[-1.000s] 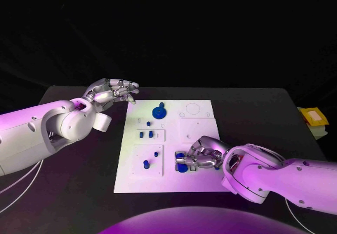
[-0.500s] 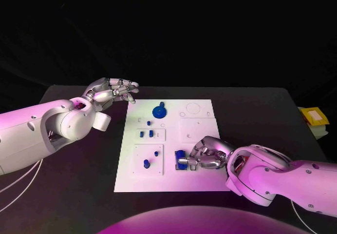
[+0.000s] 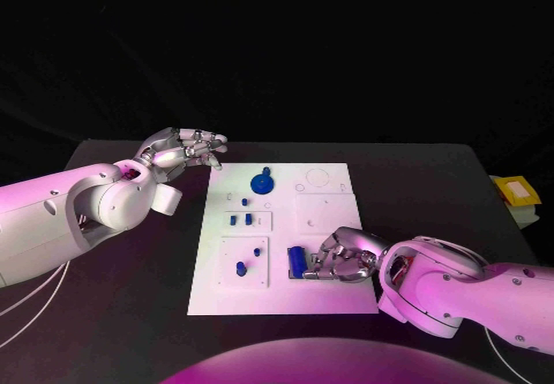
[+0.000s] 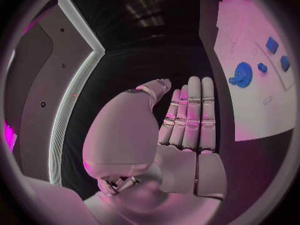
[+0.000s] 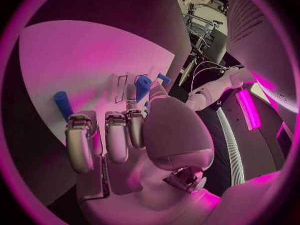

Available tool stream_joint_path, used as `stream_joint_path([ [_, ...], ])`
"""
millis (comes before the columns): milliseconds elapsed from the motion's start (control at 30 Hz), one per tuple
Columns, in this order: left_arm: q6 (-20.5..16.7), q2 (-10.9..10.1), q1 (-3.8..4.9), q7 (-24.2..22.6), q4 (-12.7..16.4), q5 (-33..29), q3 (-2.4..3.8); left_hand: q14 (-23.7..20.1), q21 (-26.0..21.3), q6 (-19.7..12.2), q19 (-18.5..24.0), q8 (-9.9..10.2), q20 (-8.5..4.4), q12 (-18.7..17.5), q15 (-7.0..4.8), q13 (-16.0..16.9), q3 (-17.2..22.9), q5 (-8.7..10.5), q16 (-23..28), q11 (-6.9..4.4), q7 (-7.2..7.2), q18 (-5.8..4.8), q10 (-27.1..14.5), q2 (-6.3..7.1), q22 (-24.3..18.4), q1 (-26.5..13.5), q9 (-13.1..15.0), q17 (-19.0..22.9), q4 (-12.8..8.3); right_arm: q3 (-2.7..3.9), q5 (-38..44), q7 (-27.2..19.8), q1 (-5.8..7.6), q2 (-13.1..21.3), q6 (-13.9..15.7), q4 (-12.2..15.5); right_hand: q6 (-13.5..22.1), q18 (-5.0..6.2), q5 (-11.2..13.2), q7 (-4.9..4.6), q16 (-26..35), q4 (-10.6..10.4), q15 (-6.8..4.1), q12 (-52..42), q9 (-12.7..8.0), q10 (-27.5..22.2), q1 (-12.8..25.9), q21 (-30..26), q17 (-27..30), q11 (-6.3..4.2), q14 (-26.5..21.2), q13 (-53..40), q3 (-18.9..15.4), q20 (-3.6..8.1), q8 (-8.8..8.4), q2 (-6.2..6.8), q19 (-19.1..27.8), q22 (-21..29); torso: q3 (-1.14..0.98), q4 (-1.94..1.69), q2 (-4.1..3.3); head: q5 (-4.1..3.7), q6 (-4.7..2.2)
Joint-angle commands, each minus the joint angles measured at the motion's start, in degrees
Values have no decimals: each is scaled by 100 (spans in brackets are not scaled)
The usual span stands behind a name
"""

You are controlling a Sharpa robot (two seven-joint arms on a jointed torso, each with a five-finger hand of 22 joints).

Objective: Assemble the parts on the task board

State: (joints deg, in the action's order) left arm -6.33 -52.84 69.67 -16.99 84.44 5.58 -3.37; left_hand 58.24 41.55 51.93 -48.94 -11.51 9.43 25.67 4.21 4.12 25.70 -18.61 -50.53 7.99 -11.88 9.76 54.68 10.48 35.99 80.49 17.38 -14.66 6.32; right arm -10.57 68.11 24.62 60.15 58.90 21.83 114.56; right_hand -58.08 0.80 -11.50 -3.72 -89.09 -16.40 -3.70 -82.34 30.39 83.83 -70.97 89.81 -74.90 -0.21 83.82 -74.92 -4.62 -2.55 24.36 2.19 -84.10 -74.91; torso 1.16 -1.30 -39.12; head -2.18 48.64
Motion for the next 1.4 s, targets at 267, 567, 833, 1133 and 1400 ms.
stream_joint_path([
  [267, 65, 21, 3, -18, 24, -30, 3, -24, -21, 9, -33, -38, 19, 24, -20, 4, -3, -14, 24, 3, 0, 63, -25, -59, 1, 20, 9, 8, 12, -1, 58, -15, 0, -120, -258, -139, -73, -80, 36, 21, -24, -39, -44, -19, 4, 226, 69, 19, -1307, -44, 578, -900, -26, 39, 35, -126, -590, -1509, 4, 3, -3, 39, 13],
  [567, 38, 19, 3, -8, 17, -30, 3, -23, -24, 5, -35, -36, 19, 29, -20, 4, -3, -15, 24, 4, -1, 63, -27, -66, 1, 18, 9, 8, 17, -1, 42, 112, -1, -225, -184, -229, -102, -80, 17, 41, -23, -43, -59, 2, 22, 223, 308, 19, -1306, -62, 578, -891, -145, 52, 79, -336, -590, -1509, -1, -6, -7, 16, 36],
  [833, 27, 16, 3, 3, 18, -31, 2, -23, -26, 2, -34, -35, 21, 31, -18, 4, -6, -15, 23, 6, -3, 62, -27, -69, 0, 8, 8, 8, 27, -1, 34, 213, 0, -314, -287, -296, -96, -80, -3, 47, -20, -27, -64, 16, 36, 217, 344, 19, -1296, -67, 576, -883, -239, 57, 99, -318, -590, -1509, -1, 3, -5, 42, 41],
  [1133, 33, 15, 3, 4, 17, -31, 2, -23, -27, 2, -34, -34, 21, 32, -18, 4, -6, -15, 23, 6, -3, 62, -27, -70, 0, 6, 9, 8, 29, -1, 109, 215, 0, -354, -427, -295, -79, -80, 217, 49, -17, -22, -67, 28, 67, 214, 322, 19, -1290, -70, 575, -881, -445, 61, 142, -276, -590, -1509, 0, 4, 3, 43, 39],
  [1400, 37, 5, 3, 4, 17, -31, 1, -23, -29, 2, -35, -34, 20, 35, -19, 4, -5, -16, 23, 3, 0, 63, -28, -70, 0, 13, 9, 8, 25, -1, 162, 163, 0, -319, -509, -266, -40, -77, 554, 41, -14, -22, -61, 41, 103, 208, 93, 5, -1282, -63, 573, -882, -731, 57, 193, -176, -585, -1505, 1, 6, -1, 42, 45],
])
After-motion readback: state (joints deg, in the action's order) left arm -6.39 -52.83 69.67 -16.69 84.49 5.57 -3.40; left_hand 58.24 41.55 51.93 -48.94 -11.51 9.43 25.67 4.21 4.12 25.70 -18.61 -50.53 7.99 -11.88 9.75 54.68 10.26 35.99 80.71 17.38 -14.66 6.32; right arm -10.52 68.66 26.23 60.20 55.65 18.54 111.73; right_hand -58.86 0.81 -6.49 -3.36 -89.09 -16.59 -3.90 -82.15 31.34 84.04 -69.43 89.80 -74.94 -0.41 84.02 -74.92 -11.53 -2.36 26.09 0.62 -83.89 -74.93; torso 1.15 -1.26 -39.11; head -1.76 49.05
